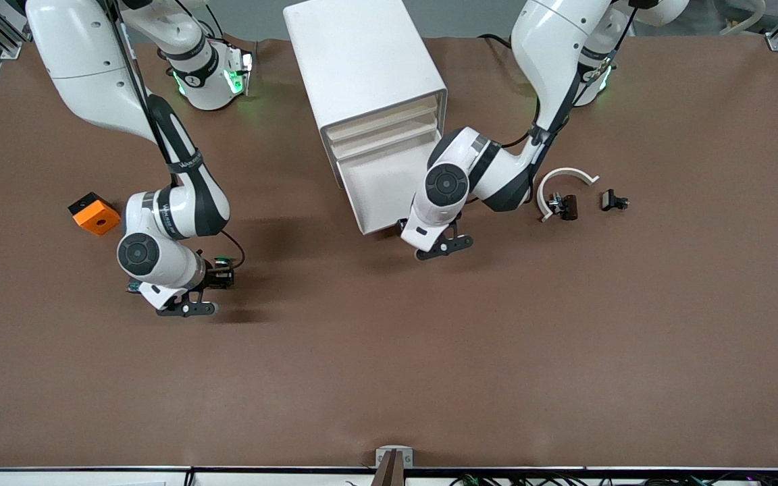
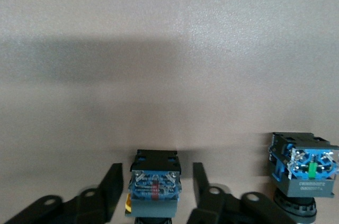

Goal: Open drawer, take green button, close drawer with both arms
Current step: 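Push the drawer shut with the left gripper while the right gripper places the button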

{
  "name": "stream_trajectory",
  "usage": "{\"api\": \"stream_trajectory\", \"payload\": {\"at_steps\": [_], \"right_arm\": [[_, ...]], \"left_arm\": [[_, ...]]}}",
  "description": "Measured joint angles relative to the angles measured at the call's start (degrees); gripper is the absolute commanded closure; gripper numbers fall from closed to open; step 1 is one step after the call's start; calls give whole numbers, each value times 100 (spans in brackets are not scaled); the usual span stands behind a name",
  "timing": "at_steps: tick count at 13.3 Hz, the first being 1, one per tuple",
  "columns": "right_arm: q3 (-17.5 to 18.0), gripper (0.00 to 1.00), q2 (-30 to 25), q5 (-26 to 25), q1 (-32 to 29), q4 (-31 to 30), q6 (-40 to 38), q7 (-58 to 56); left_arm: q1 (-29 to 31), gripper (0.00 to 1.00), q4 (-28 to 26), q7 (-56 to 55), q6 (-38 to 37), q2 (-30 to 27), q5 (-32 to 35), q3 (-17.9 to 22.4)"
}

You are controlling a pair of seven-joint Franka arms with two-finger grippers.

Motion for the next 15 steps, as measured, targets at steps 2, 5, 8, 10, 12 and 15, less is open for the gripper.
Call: {"api": "stream_trajectory", "payload": {"at_steps": [2,5,8,10,12,15], "right_arm": [[0,0,-54,0,0,28,-42,0],[10,0,-349,0,3,67,-417,1],[18,0,-735,0,3,82,-876,1],[11,0,-983,0,-2,91,-1210,1],[-5,0,-1223,0,-79,99,-1452,-31],[-19,0,-1499,0,-422,105,-1733,-434]], "left_arm": [[-53,0,-24,-93,1,12,0,-50],[-74,0,-33,-140,2,48,-165,-213],[-219,0,-43,-326,2,62,-236,-297],[-370,0,-46,-634,2,63,-237,-406],[-453,0,-64,-758,2,79,-238,-572],[-559,0,-75,-867,2,146,-246,-708]]}}
